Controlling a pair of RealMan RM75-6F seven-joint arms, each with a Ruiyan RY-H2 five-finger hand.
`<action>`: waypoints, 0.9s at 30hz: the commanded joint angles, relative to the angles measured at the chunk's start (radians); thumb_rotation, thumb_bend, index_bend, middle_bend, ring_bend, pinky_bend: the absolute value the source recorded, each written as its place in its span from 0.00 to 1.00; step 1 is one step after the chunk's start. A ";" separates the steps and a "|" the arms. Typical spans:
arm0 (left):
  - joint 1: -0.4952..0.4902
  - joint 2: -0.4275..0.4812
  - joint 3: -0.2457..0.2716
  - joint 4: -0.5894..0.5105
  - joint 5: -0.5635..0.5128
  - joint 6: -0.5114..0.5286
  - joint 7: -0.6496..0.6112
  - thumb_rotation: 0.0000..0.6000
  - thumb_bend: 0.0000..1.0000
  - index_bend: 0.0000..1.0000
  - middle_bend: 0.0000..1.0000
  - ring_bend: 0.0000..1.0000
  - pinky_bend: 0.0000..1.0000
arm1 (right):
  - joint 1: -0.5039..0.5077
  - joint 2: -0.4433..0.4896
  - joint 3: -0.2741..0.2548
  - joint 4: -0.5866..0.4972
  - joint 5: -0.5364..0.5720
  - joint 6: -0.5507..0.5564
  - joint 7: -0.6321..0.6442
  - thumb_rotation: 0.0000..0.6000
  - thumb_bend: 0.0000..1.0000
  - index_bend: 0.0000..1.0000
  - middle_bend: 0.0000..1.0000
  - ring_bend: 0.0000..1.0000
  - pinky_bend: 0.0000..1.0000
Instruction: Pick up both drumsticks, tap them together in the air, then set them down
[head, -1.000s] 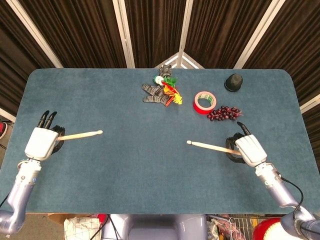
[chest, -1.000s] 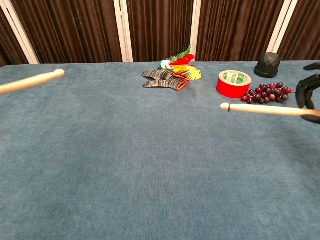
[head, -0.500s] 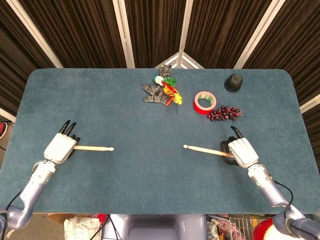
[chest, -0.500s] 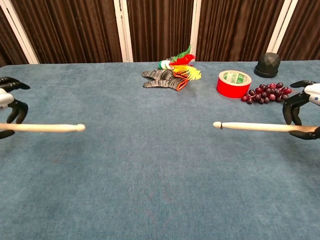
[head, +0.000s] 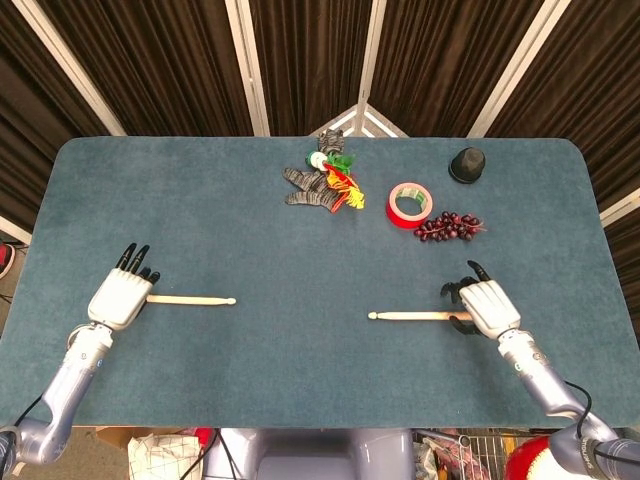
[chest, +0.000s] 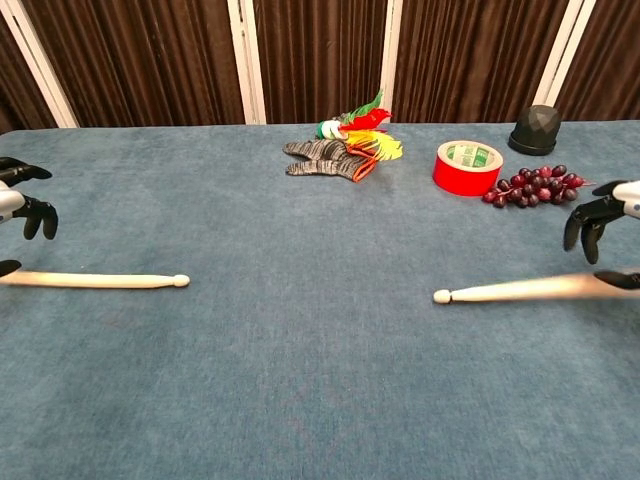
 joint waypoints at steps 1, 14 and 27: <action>0.006 0.018 -0.011 -0.037 -0.018 0.006 0.015 1.00 0.47 0.35 0.35 0.03 0.00 | 0.004 0.025 0.005 -0.054 0.046 -0.041 -0.055 1.00 0.30 0.18 0.33 0.27 0.00; 0.176 0.241 -0.044 -0.489 -0.062 0.280 -0.014 1.00 0.38 0.22 0.20 0.00 0.00 | -0.121 0.158 0.082 -0.377 0.091 0.231 -0.104 1.00 0.26 0.14 0.22 0.20 0.00; 0.366 0.372 0.038 -0.590 -0.007 0.465 -0.154 1.00 0.33 0.17 0.11 0.00 0.00 | -0.354 0.217 -0.026 -0.499 -0.001 0.528 -0.274 1.00 0.26 0.11 0.11 0.10 0.00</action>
